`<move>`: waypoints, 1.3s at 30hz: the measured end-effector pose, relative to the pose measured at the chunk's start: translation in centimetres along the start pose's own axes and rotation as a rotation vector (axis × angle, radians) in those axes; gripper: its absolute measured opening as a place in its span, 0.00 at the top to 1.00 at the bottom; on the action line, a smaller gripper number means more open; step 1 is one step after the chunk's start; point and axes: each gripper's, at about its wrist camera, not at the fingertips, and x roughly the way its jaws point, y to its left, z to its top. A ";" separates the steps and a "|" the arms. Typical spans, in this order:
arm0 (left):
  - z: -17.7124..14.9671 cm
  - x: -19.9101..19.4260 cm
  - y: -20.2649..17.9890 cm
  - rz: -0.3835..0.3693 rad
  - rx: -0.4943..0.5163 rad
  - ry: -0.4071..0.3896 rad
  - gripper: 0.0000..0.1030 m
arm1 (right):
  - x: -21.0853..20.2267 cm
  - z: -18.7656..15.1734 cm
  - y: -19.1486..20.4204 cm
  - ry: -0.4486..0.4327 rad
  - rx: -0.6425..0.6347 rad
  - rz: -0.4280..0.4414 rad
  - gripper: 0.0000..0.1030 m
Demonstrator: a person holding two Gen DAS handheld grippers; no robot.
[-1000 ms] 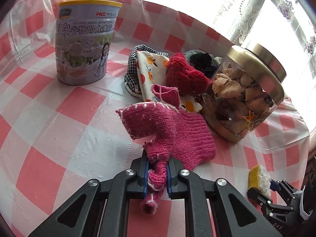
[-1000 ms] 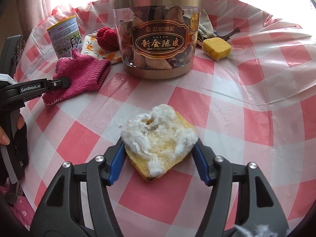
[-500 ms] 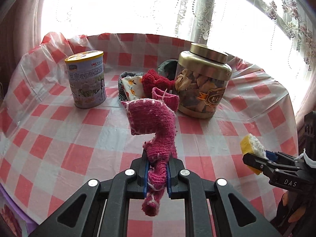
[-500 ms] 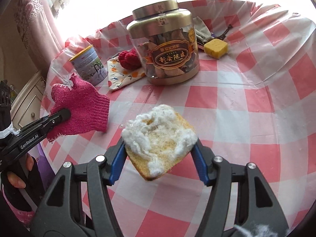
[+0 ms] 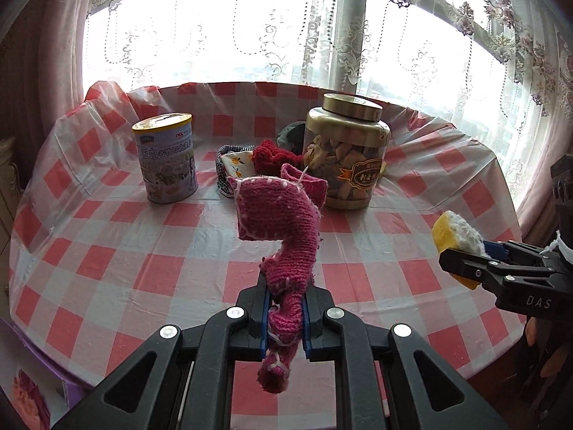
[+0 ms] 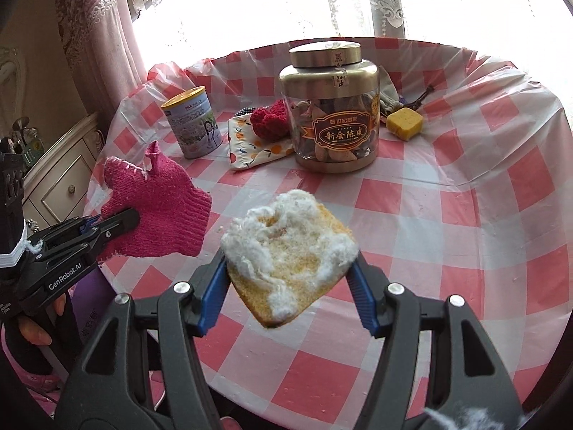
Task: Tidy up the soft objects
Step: 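Grasp the pink glove with the left tool while the right tool grasps the white-topped sponge, then carry glove and sponge to the white box and release both tools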
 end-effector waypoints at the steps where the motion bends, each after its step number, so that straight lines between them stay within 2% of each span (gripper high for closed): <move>1: 0.0 -0.3 0.1 0.001 0.000 -0.005 0.86 | 0.0 0.1 0.1 -0.001 -0.002 0.001 0.37; 12: 0.2 -3.1 0.8 0.019 -0.003 -0.063 0.86 | -1.4 0.9 2.4 -0.030 -0.040 0.022 0.37; 22: 0.5 -5.6 2.1 0.038 -0.015 -0.115 0.86 | -2.7 2.5 6.4 -0.067 -0.157 0.052 0.37; 33: -0.5 -8.5 6.0 0.120 -0.073 -0.150 0.86 | -2.7 3.9 11.6 -0.089 -0.305 0.095 0.37; 39: -1.9 -10.6 8.8 0.173 -0.124 -0.170 0.86 | -2.0 3.8 16.0 -0.087 -0.416 0.132 0.37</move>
